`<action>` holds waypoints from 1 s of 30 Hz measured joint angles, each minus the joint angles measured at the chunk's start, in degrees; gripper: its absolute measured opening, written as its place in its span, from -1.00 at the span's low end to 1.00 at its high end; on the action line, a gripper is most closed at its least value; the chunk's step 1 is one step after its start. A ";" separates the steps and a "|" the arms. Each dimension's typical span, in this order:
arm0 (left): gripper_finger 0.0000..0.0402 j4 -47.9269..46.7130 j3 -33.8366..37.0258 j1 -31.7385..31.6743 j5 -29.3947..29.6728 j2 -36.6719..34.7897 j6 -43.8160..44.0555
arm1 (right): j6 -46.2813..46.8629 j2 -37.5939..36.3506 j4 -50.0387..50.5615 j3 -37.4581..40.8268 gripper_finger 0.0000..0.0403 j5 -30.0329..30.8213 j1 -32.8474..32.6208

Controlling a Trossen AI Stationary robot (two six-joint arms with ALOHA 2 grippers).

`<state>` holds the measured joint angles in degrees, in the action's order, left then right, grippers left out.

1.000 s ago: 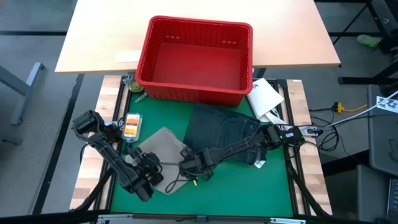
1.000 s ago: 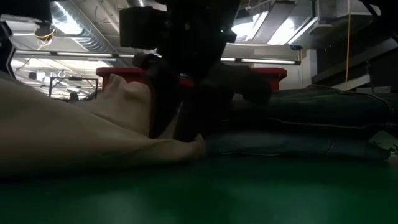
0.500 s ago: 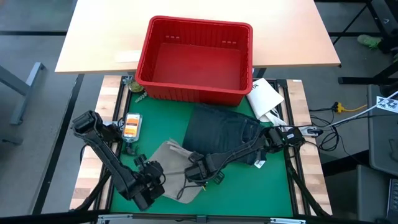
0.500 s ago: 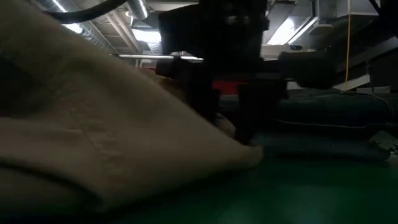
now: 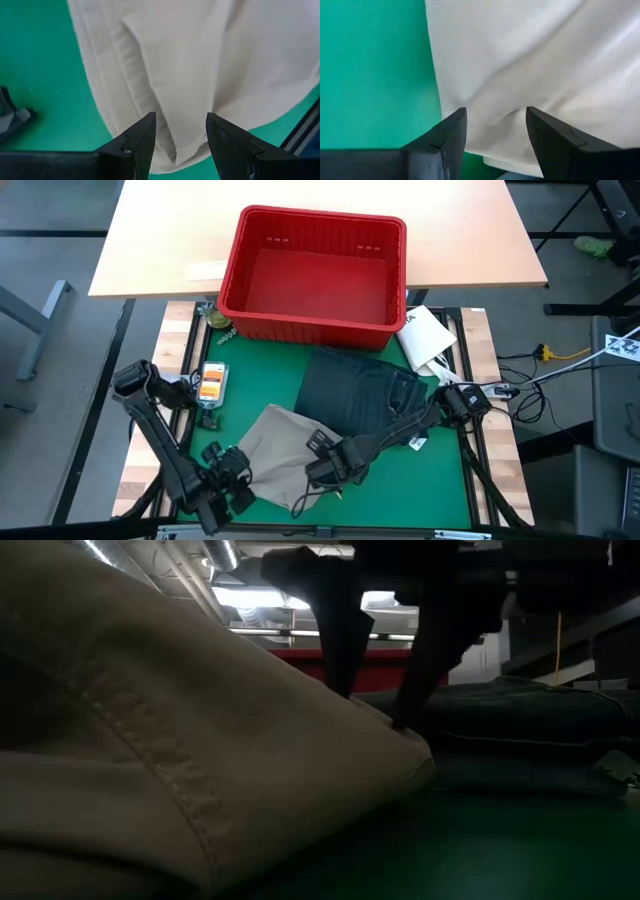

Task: Fold Laundry from Bin
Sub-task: Fold the gray shorts

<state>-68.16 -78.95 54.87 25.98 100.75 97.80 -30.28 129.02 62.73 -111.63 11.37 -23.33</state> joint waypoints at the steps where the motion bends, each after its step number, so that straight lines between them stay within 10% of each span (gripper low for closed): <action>1: -0.17 0.02 0.38 0.34 0.08 0.00 1.61 | -0.01 -0.17 0.01 0.00 0.02 0.40 0.02; 15: -0.20 11.95 9.82 1.42 0.37 0.02 8.15 | -0.05 -0.34 -8.41 -0.11 0.02 1.58 0.04; 25: -0.94 4.45 10.05 1.42 1.60 0.02 8.18 | -3.18 -0.20 -20.76 -0.11 0.02 7.70 0.82; 30: -0.97 -0.48 10.05 1.42 1.53 0.02 8.42 | -2.68 -0.18 -28.49 -0.11 0.02 10.08 4.05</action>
<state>-68.64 -68.90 56.29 27.51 100.77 106.22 -32.96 128.84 34.24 -111.74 21.45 -19.28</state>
